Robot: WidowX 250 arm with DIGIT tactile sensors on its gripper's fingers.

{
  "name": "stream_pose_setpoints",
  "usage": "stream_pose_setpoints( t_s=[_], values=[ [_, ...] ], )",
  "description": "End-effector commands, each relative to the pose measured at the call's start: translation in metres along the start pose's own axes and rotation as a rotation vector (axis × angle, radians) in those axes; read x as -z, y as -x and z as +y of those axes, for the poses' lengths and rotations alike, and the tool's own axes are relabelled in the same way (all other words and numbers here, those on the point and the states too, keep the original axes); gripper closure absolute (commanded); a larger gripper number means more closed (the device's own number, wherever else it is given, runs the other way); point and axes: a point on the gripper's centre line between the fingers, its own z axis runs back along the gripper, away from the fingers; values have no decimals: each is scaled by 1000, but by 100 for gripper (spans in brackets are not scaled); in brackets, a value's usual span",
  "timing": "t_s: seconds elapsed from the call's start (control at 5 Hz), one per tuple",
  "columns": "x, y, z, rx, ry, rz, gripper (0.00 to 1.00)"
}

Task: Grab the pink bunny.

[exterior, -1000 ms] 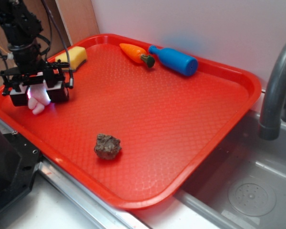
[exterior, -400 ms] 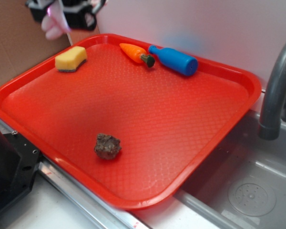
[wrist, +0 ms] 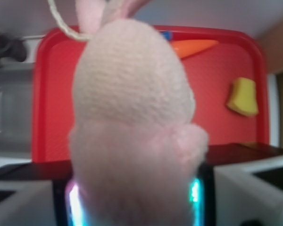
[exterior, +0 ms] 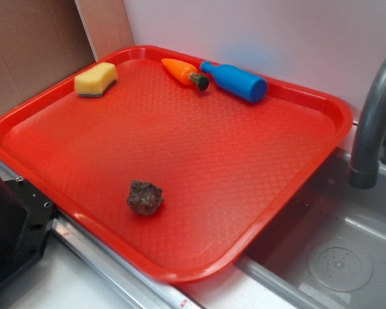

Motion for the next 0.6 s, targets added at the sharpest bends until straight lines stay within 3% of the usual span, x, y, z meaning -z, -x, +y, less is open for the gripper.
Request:
stream_pose_setpoints(
  t_s=[0.0, 0.4],
  values=[
    [22, 32, 57, 16, -55, 12, 100],
    [37, 29, 51, -1, -52, 49, 100]
  ],
)
